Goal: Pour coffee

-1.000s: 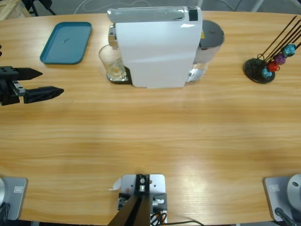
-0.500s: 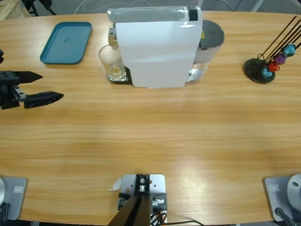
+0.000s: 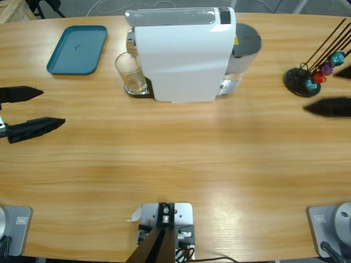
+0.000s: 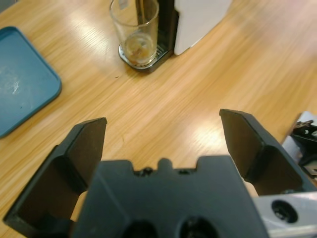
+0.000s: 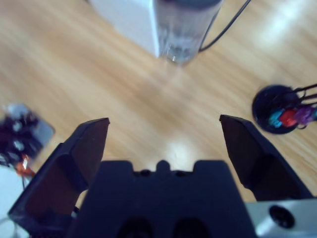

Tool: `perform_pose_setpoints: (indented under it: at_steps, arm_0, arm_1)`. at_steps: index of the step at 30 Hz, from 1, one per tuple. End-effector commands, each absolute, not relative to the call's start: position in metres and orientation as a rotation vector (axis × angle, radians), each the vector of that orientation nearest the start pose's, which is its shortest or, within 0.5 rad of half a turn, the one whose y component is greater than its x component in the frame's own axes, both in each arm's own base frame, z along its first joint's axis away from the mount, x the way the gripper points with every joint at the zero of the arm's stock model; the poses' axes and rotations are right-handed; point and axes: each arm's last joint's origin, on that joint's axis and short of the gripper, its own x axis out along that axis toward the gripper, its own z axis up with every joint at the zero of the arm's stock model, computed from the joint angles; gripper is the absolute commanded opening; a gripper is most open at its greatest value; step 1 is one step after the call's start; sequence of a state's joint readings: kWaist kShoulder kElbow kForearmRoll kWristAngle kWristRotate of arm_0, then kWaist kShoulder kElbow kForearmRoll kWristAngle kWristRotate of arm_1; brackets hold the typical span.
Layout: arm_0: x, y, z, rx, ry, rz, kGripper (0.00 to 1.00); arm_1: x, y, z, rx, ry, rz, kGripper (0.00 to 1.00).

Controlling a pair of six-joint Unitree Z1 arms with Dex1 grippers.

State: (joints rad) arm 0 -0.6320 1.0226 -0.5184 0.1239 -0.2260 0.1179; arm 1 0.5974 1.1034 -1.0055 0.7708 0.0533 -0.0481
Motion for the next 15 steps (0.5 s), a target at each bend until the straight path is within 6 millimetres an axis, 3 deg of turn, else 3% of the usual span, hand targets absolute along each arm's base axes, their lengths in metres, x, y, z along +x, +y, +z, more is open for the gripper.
perform_pose_setpoints:
  at_steps: [1,6,9,11,15]
  arm_0:
    - [0.102,-0.091,0.269,0.224,0.715,-0.883,1.0]
    - [0.101,-0.09,0.271,0.216,0.718,-0.88,1.0]
    - [0.098,-0.088,0.271,0.204,0.709,-0.877,1.0]
    - [0.098,-0.088,0.271,0.195,0.715,-0.879,1.0]
    - [0.093,-0.084,0.271,0.183,0.693,-0.873,1.0]
  arm_1:
    - [0.067,0.049,0.339,-0.265,0.702,0.665,1.0]
    - [0.068,0.053,0.339,-0.194,0.737,0.705,1.0]
    - [0.067,0.048,0.339,-0.209,0.715,0.632,1.0]
    - [0.066,0.045,0.335,-0.202,0.788,0.598,1.0]
    - [0.067,0.048,0.336,-0.199,0.798,0.629,1.0]
